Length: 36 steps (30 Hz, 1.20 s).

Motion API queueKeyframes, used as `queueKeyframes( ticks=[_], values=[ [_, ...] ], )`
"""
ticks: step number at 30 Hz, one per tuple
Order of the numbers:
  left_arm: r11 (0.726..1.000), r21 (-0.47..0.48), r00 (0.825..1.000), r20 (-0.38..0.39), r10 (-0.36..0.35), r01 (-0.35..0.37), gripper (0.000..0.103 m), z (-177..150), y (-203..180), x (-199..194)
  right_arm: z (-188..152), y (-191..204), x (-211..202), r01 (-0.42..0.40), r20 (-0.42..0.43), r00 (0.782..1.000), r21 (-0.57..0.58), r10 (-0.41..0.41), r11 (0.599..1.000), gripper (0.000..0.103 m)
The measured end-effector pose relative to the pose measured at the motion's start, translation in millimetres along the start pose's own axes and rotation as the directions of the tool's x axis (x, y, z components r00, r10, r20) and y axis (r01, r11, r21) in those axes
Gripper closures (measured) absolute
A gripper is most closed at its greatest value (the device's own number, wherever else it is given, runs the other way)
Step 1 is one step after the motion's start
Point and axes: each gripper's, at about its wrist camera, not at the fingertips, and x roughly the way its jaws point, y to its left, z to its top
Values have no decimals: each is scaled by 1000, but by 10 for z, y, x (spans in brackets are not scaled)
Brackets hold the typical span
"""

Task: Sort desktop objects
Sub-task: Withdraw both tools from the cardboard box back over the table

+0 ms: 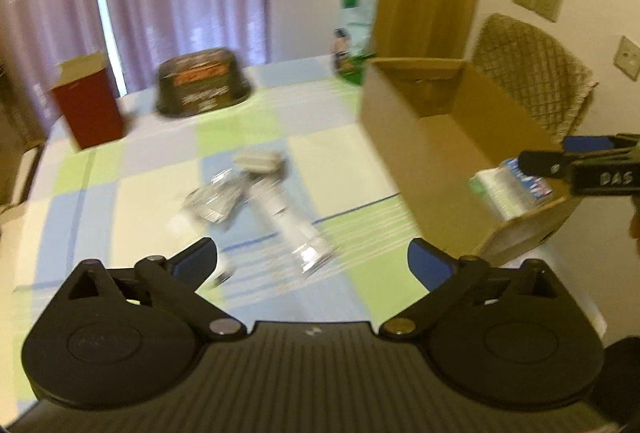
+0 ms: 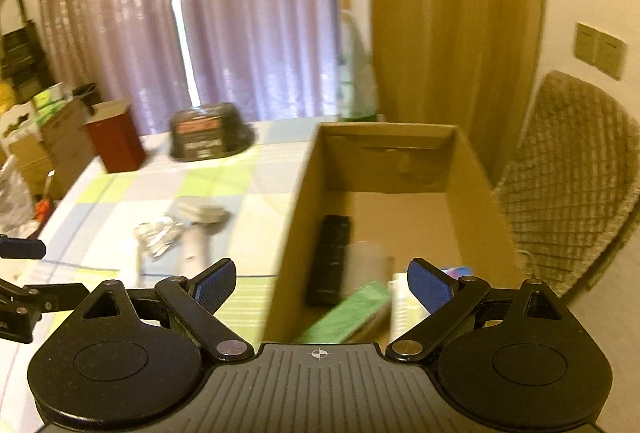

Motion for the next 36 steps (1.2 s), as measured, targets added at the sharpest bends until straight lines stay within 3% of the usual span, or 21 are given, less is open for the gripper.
queueKeyframes(
  ticks=[8, 14, 26, 36],
  values=[
    [993, -79, 995, -38, 90, -93, 1, -380, 556, -226, -94, 583, 90, -89, -20, 996, -54, 88, 995, 8],
    [983, -129, 991, -39, 128, -133, 1, -562, 771, -331, -190, 845, 159, -129, -42, 991, -87, 126, 988, 8],
    [963, -216, 987, -48, 152, -159, 1, -754, 862, -355, -368, 1064, 232, -144, -94, 987, -119, 134, 982, 8],
    [957, -208, 979, -41, 199, -204, 1, -808, 838, -316, -433, 1072, 248, -136, -120, 985, -125, 121, 983, 8]
  ],
)
